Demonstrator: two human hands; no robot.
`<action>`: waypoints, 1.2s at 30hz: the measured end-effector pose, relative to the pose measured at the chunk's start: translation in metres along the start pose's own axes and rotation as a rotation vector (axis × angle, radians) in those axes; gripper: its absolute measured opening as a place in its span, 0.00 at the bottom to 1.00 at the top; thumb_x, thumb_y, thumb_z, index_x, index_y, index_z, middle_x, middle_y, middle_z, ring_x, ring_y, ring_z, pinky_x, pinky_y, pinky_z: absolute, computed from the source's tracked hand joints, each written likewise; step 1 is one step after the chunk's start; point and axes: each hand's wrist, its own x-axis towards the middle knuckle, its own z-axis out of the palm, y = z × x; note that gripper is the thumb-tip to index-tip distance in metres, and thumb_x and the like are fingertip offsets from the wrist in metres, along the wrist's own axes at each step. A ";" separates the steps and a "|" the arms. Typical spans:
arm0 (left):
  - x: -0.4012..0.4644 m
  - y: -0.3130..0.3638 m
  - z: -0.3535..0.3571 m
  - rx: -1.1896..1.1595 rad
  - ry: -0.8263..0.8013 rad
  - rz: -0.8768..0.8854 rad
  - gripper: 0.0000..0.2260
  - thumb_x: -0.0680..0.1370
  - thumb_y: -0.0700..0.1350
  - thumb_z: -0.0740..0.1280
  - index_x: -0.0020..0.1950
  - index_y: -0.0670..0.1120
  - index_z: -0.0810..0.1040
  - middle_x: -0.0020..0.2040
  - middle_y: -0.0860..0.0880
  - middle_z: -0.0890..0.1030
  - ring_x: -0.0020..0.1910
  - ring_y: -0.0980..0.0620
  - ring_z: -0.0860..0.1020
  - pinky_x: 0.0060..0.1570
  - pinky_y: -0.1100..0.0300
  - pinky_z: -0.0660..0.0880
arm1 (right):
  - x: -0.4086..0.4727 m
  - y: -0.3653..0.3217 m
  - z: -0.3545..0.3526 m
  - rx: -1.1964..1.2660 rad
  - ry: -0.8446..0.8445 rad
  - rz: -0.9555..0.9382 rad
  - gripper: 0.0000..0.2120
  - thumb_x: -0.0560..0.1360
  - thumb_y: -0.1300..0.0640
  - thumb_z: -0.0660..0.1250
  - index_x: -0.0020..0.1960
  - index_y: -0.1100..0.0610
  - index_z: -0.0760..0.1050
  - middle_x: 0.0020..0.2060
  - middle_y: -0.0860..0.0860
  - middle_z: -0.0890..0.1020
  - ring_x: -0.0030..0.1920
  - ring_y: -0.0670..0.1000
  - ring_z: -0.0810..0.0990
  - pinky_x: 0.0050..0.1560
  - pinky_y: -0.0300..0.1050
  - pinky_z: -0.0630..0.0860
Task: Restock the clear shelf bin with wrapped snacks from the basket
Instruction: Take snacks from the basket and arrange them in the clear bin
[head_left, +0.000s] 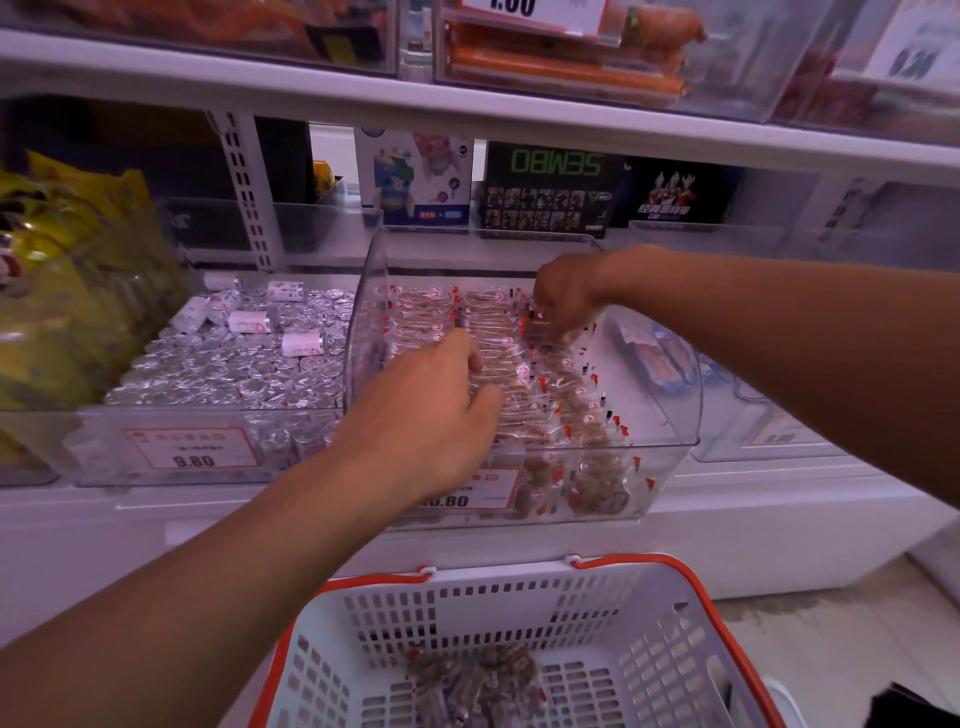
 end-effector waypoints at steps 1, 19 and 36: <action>0.000 0.000 0.000 -0.001 -0.002 0.001 0.08 0.79 0.51 0.59 0.57 0.52 0.72 0.42 0.53 0.80 0.42 0.52 0.78 0.45 0.48 0.78 | 0.000 -0.001 0.001 -0.008 0.004 0.000 0.10 0.72 0.53 0.72 0.46 0.58 0.76 0.38 0.50 0.76 0.42 0.52 0.76 0.42 0.45 0.73; 0.001 -0.001 0.000 0.017 0.006 0.011 0.09 0.80 0.52 0.60 0.58 0.52 0.71 0.42 0.53 0.80 0.41 0.53 0.78 0.45 0.48 0.78 | -0.004 0.001 0.017 -0.325 -0.011 0.063 0.26 0.80 0.55 0.65 0.75 0.56 0.62 0.63 0.53 0.75 0.61 0.56 0.75 0.56 0.49 0.76; -0.015 0.011 -0.010 0.090 0.290 0.390 0.08 0.77 0.49 0.62 0.39 0.50 0.75 0.33 0.56 0.74 0.33 0.54 0.73 0.34 0.55 0.72 | -0.095 -0.016 -0.008 -0.009 0.682 -0.052 0.16 0.75 0.50 0.70 0.61 0.54 0.76 0.55 0.54 0.79 0.55 0.59 0.79 0.48 0.54 0.77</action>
